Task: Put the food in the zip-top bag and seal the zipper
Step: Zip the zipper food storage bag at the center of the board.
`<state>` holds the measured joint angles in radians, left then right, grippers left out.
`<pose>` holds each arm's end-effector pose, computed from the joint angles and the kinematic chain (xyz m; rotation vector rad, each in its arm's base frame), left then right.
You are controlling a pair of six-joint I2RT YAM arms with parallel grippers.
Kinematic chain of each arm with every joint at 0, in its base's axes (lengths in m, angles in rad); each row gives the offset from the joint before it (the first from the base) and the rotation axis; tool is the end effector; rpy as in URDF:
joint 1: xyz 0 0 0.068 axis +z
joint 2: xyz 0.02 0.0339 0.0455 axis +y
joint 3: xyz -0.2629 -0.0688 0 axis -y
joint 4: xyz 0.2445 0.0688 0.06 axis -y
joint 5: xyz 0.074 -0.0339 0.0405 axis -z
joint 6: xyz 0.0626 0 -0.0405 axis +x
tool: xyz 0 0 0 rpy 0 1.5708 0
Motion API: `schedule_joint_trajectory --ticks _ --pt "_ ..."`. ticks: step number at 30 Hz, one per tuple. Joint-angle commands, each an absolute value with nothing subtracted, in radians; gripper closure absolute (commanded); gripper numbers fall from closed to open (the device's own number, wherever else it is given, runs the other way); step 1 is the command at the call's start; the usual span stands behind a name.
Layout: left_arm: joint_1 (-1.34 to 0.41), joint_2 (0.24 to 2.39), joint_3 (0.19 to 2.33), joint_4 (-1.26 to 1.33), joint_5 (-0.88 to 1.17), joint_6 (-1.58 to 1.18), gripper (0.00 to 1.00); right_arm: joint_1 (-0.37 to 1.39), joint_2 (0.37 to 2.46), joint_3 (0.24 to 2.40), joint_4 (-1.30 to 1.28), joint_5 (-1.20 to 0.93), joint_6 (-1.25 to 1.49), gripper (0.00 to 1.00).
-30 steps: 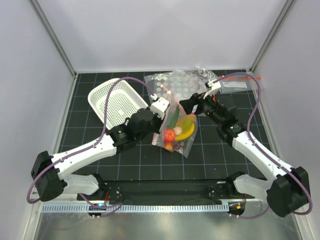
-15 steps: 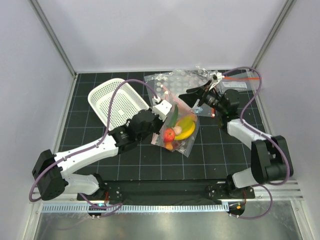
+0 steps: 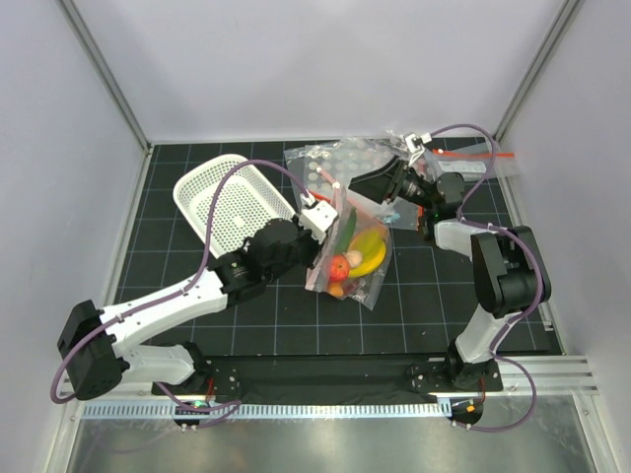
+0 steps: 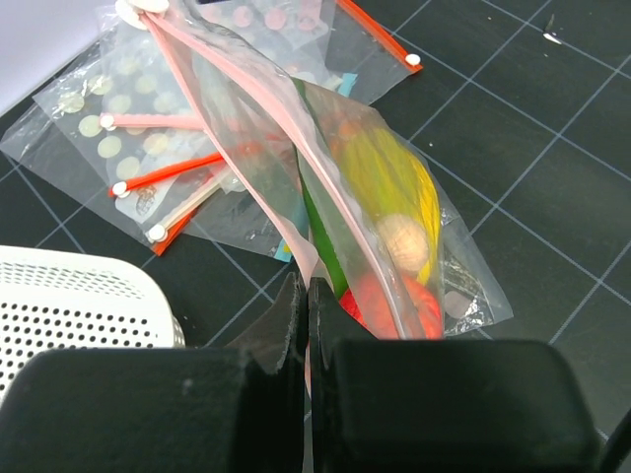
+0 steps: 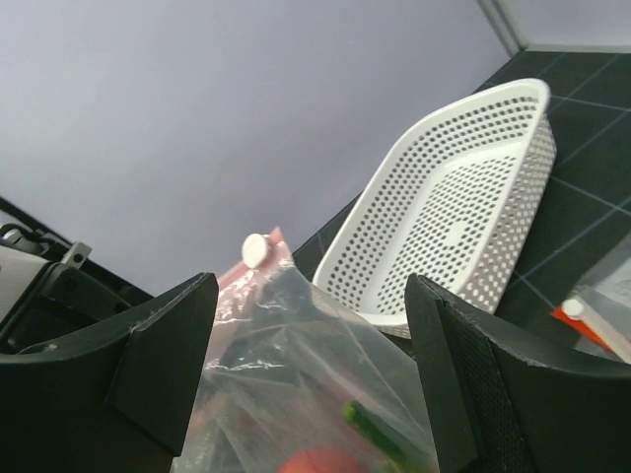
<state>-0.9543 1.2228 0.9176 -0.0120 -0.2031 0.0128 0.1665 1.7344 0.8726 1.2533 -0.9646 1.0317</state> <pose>0.1896 -0.2457 0.3022 0.7598 1.7486 -0.4519 0.3553 0.1119 0.2682 -0.3527 1.4969 1.5445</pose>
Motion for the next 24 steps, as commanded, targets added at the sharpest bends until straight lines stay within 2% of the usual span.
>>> schedule_joint_trajectory --ticks 1,7,10,11,13,14,16,17,19,23,24 --pt "-0.951 1.190 0.930 0.046 -0.167 0.029 1.00 0.205 1.706 0.928 1.554 -1.037 1.063 0.17" --pt "-0.951 1.184 0.928 0.043 -0.179 0.020 1.00 0.238 1.726 0.933 1.554 -1.077 1.066 0.24" --pt "-0.951 1.186 0.928 0.041 -0.184 0.020 1.00 0.245 1.747 0.934 1.554 -1.081 1.066 0.35" --pt "-0.951 1.186 0.928 0.040 -0.186 0.018 1.00 0.245 1.756 0.934 1.555 -1.081 1.069 0.45" --pt "-0.951 1.183 0.930 0.038 -0.198 0.017 1.00 0.245 1.758 0.931 1.555 -1.083 1.074 0.54" --pt "-0.951 1.181 0.930 0.037 -0.202 0.014 1.00 0.245 1.756 0.928 1.555 -1.081 1.075 0.63" --pt "-0.951 1.177 0.928 0.035 -0.216 0.014 1.00 0.245 1.741 0.917 1.555 -1.080 1.078 0.73" --pt "-0.951 1.178 0.928 0.034 -0.218 0.009 1.00 0.245 1.733 0.914 1.554 -1.075 1.080 0.87" --pt "-0.951 1.175 0.928 0.032 -0.219 0.006 1.00 0.244 1.704 0.907 1.533 -1.071 1.075 0.98" --pt "-0.951 1.169 0.952 0.003 -0.213 0.000 1.00 0.239 1.608 0.882 1.376 -1.026 0.973 0.99" --pt "-0.951 1.166 0.960 0.003 -0.227 -0.027 1.00 0.242 1.541 0.868 1.270 -1.013 0.930 0.99"
